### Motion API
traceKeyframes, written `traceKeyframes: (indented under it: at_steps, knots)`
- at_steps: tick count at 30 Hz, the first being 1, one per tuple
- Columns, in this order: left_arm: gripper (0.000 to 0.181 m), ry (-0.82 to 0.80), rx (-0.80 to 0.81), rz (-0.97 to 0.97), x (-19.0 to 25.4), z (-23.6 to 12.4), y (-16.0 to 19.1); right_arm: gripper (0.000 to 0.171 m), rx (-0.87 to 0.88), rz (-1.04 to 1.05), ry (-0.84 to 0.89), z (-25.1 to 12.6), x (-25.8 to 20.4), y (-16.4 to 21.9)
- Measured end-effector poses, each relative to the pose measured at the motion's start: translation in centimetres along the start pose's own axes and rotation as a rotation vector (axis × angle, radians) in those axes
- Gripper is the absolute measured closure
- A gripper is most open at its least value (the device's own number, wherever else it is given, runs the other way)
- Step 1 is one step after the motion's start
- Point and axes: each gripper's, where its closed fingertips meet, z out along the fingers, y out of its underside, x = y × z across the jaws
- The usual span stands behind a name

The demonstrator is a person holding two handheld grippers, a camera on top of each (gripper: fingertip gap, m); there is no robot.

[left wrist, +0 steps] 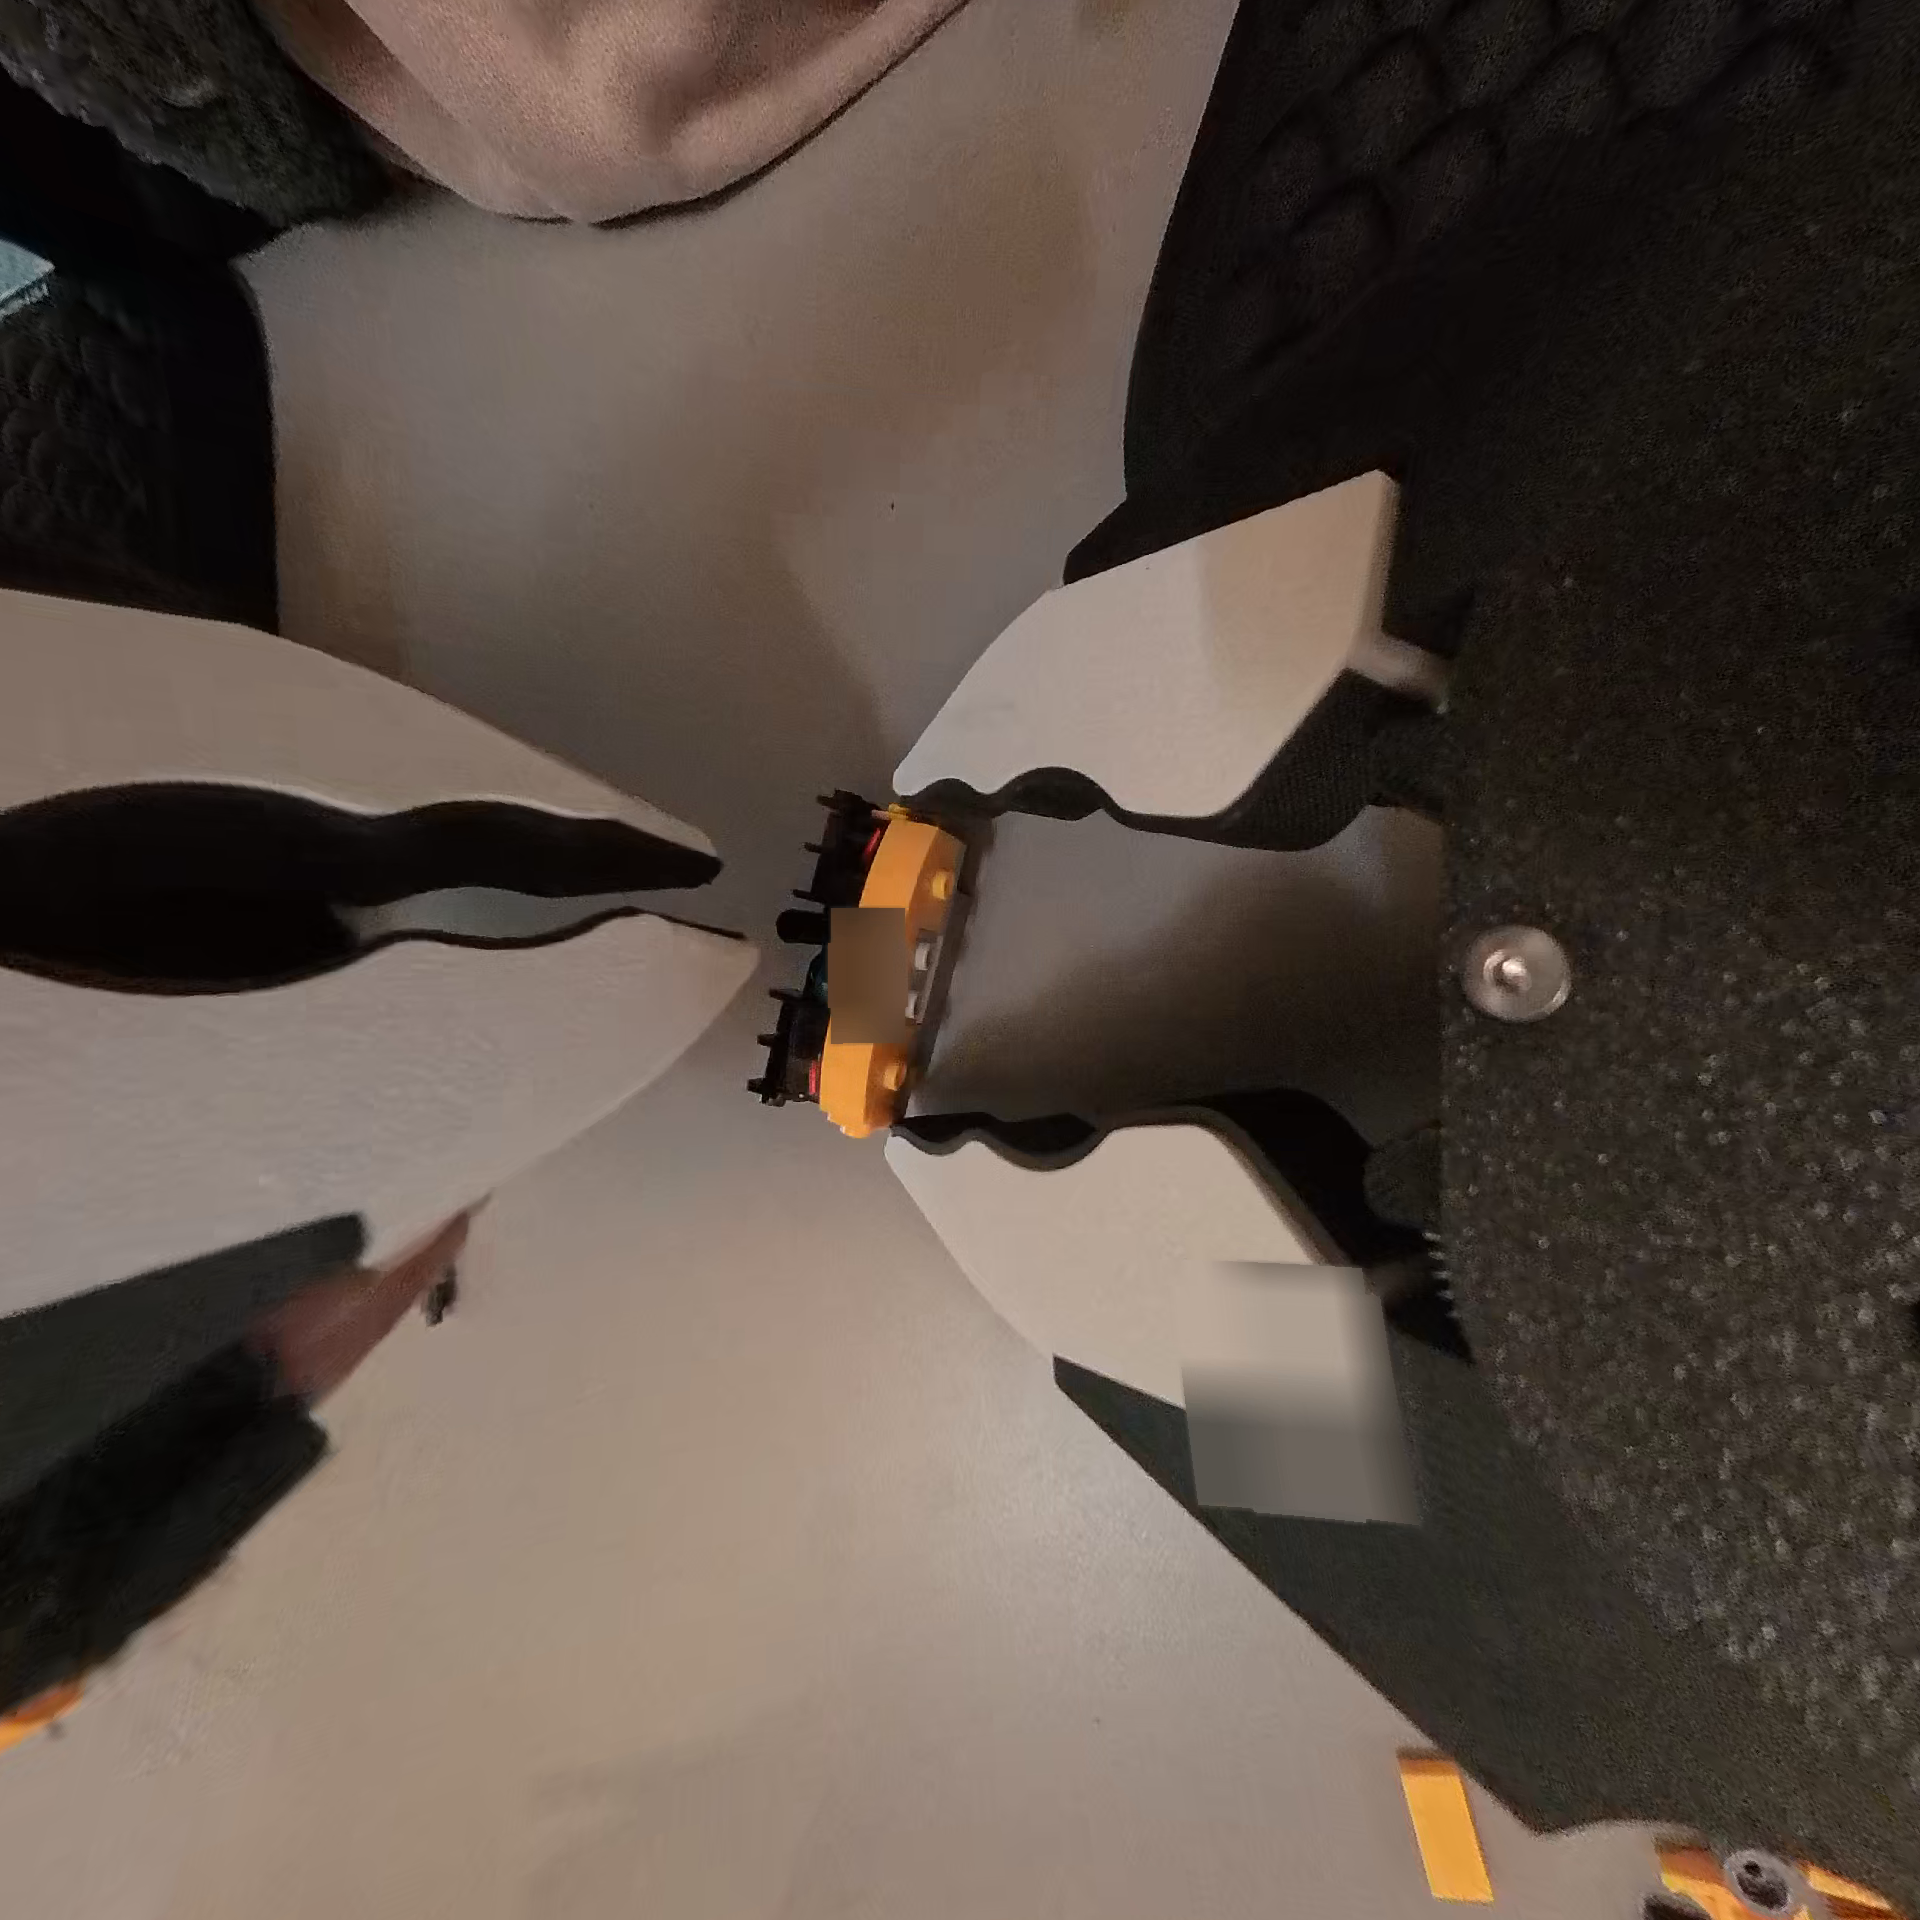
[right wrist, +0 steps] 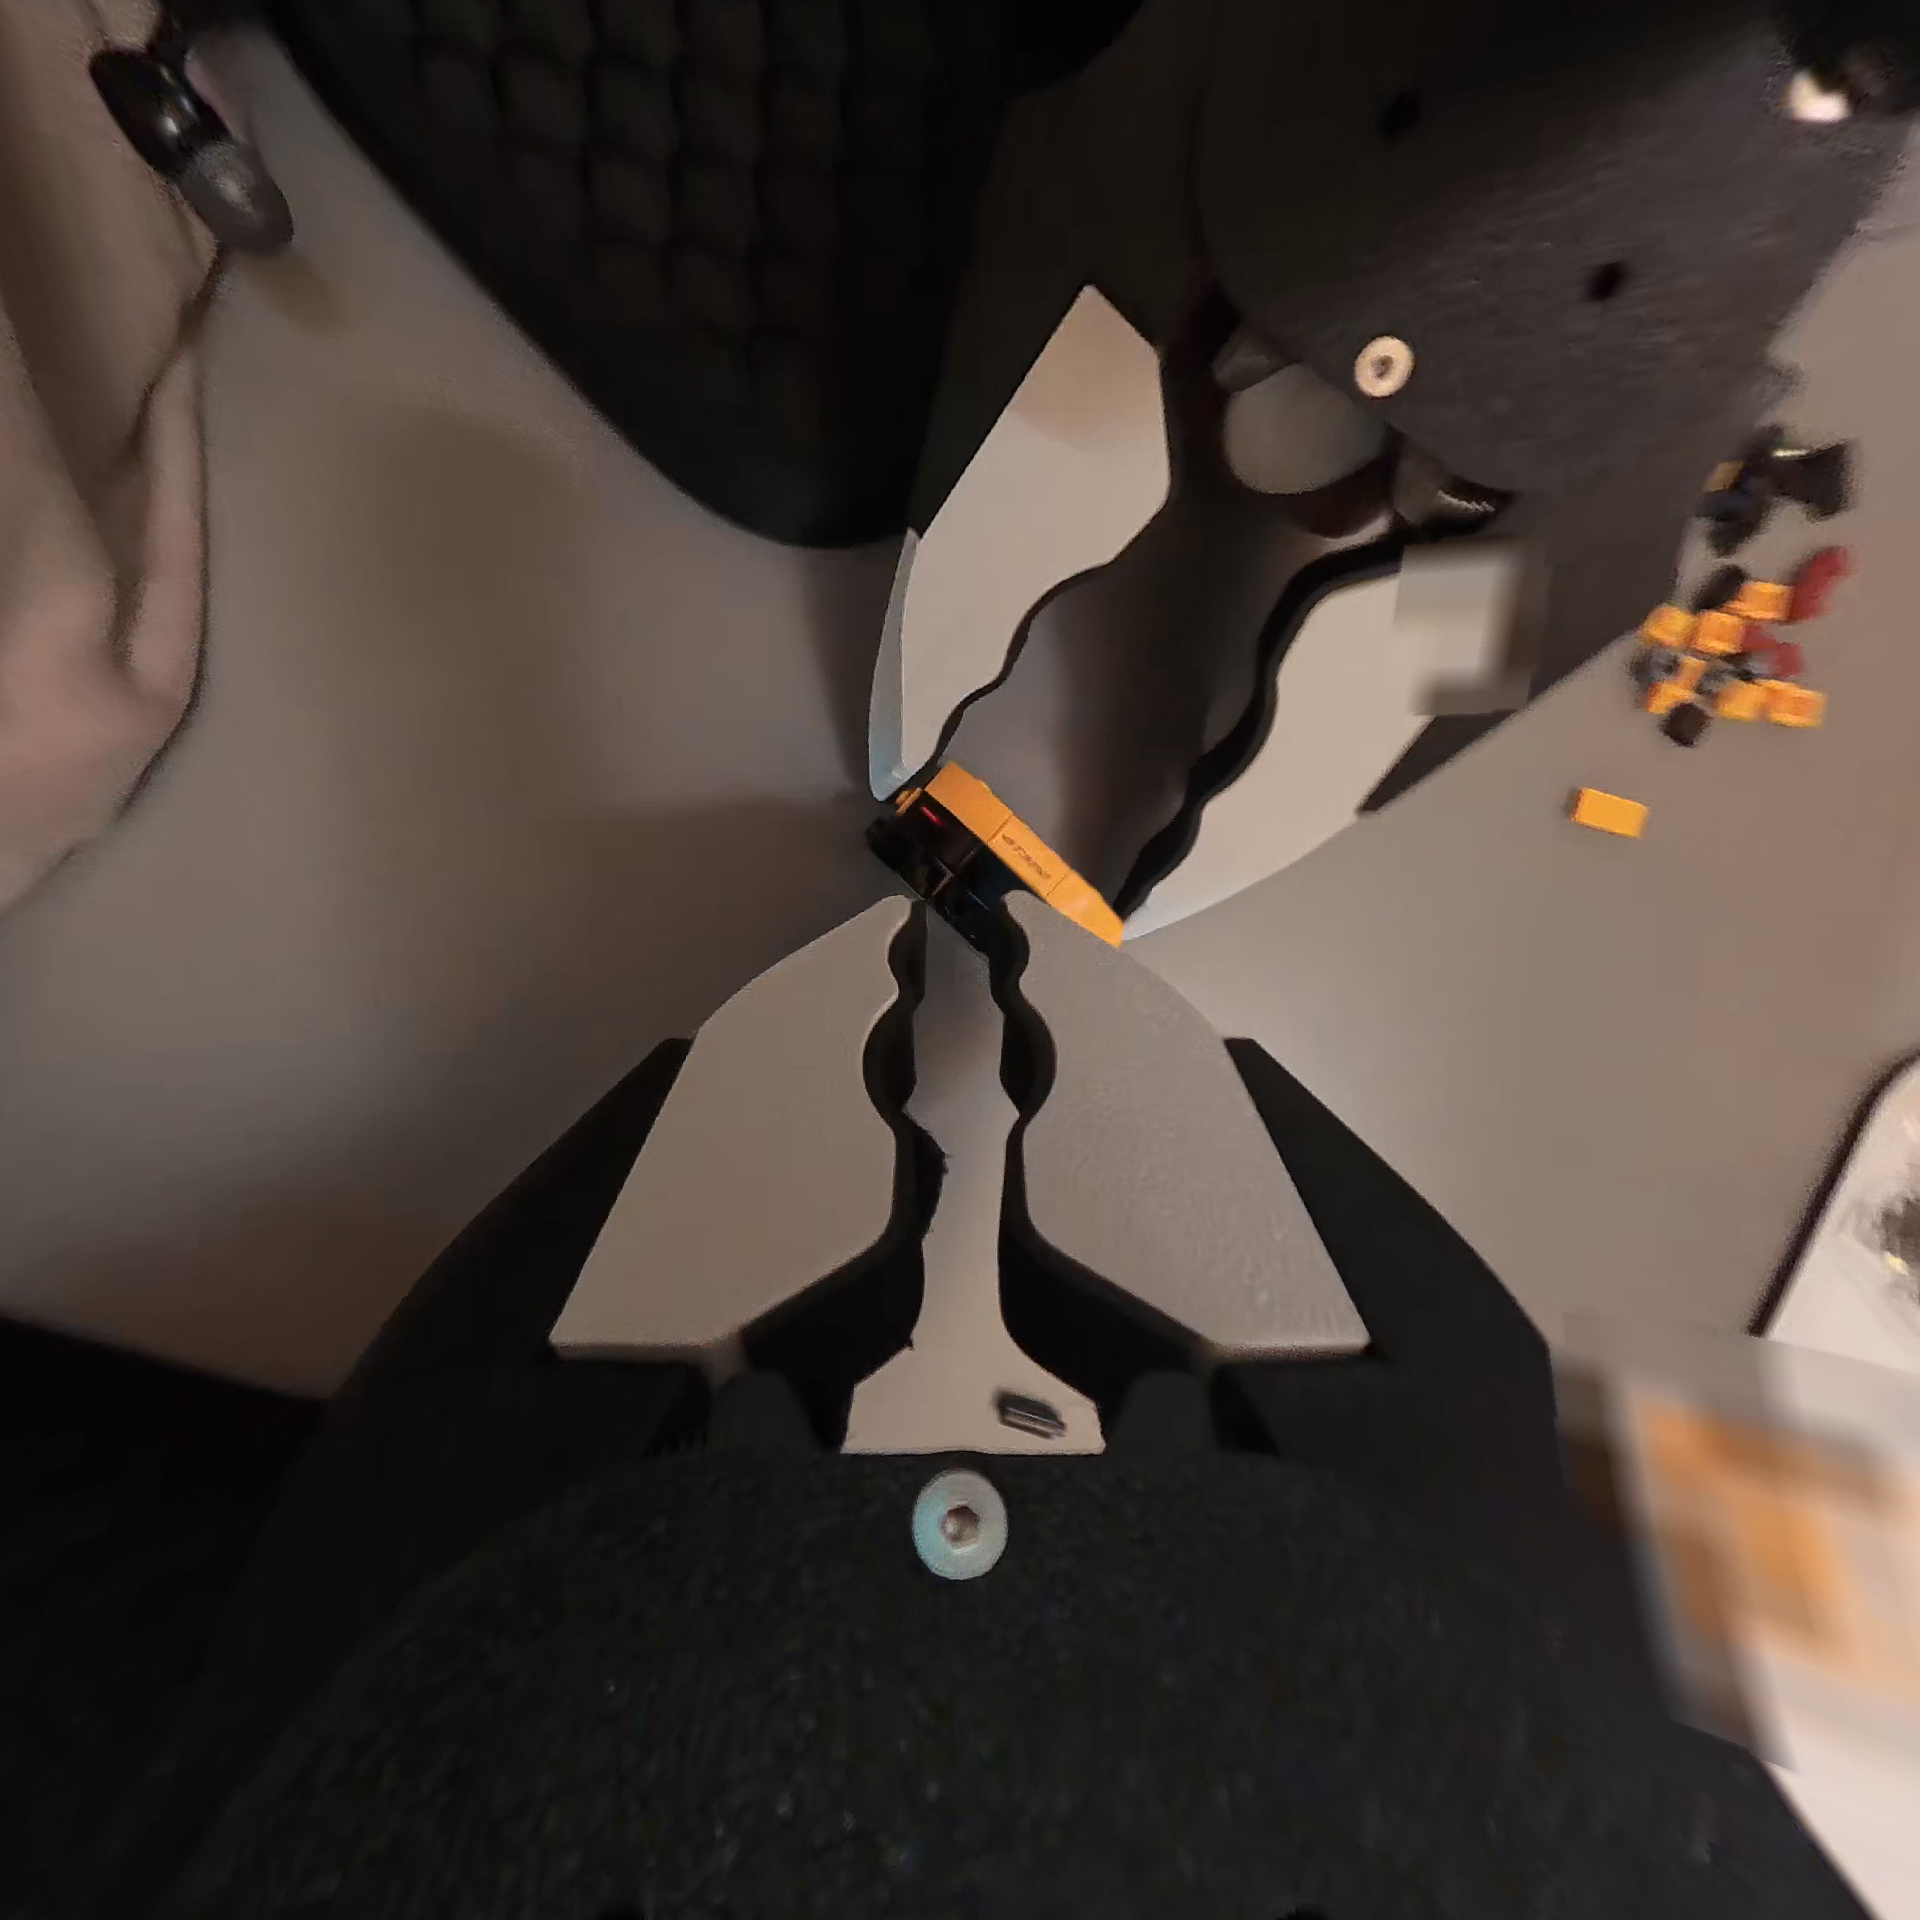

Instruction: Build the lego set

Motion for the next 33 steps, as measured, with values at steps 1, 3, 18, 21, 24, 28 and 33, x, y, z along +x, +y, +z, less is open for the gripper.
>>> traceKeyframes:
  at_steps: [1,3,18,21,24,28,33]
  knots:
    - [0.127,0.000,0.000,0.001,0.0,0.0,0.0,0.160,0.026,0.008,0.027,-0.1,-0.2,0.2]
    - [0.127,-0.002,0.000,0.002,0.0,0.0,0.0,0.160,0.087,0.043,0.091,0.0,-0.3,0.4]
    - [0.126,-0.003,-0.001,0.007,0.0,0.0,0.0,0.164,0.352,0.324,0.203,0.9,0.2,0.0]
    - [0.123,-0.006,0.002,0.006,0.0,0.0,-0.1,0.164,0.354,0.312,0.200,0.5,0.2,0.3]
    - [0.111,-0.006,0.022,-0.003,-0.1,-0.2,-0.4,0.161,0.362,0.289,0.221,0.0,0.1,0.7]
    - [0.112,-0.015,0.026,0.013,-0.1,0.2,-0.7,0.155,0.393,0.284,0.265,-0.4,-0.1,1.0]
    - [0.122,-0.023,0.019,0.044,0.0,0.7,-1.1,0.153,0.441,0.298,0.307,-1.6,0.5,1.2]
